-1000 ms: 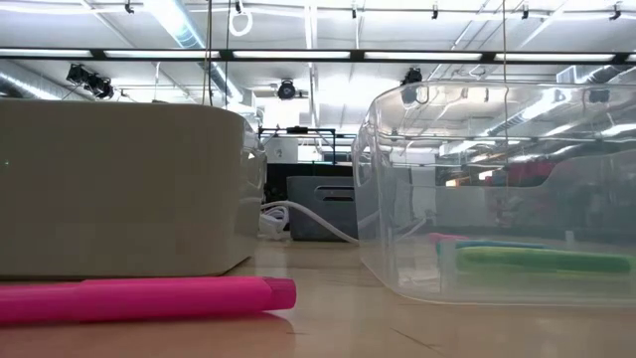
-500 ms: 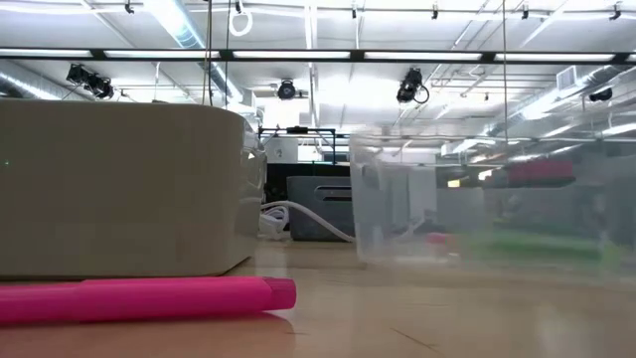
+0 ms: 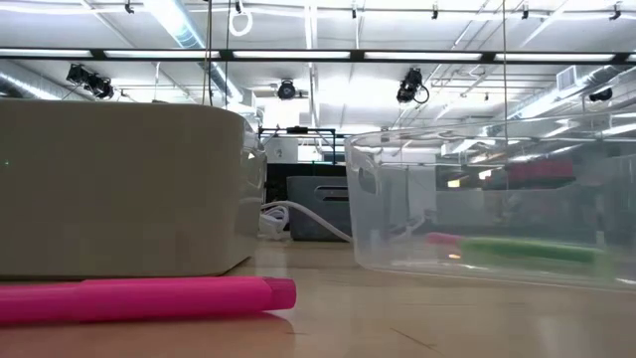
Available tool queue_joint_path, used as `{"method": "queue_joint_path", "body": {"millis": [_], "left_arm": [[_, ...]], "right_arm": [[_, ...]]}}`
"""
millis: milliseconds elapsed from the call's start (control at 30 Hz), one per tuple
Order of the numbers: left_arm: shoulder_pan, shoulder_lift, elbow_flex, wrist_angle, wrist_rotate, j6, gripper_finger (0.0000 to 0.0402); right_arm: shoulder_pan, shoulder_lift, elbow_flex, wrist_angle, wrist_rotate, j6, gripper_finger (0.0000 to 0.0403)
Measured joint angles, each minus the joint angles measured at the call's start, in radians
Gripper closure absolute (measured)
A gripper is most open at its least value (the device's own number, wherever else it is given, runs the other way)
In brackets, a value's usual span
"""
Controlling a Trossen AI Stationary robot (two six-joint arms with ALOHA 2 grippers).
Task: Pick & Place Markers
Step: Put the purple pen into the transparent bin
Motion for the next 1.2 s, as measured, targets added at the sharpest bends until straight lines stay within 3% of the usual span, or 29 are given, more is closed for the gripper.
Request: {"method": "queue_joint_path", "body": {"millis": [733, 967, 1067, 1200], "left_arm": [[0.000, 0.000, 0.000, 0.000, 0.001, -0.032, 0.0223], [-0.001, 0.000, 0.000, 0.000, 0.064, -0.045, 0.0223], [-0.001, 0.000, 0.000, 0.000, 0.071, -0.053, 0.0223], [0.000, 0.000, 0.000, 0.000, 0.071, -0.053, 0.0223]], "right_arm": [[-0.001, 0.050, 0.005, 0.069, 0.027, -0.026, 0.0246], [0.003, 0.077, 0.009, 0.073, 0.024, -0.016, 0.0246], [0.003, 0.072, 0.007, 0.076, 0.016, 0.002, 0.0256], [0.003, 0.072, 0.007, 0.070, 0.003, 0.027, 0.0297]]}}
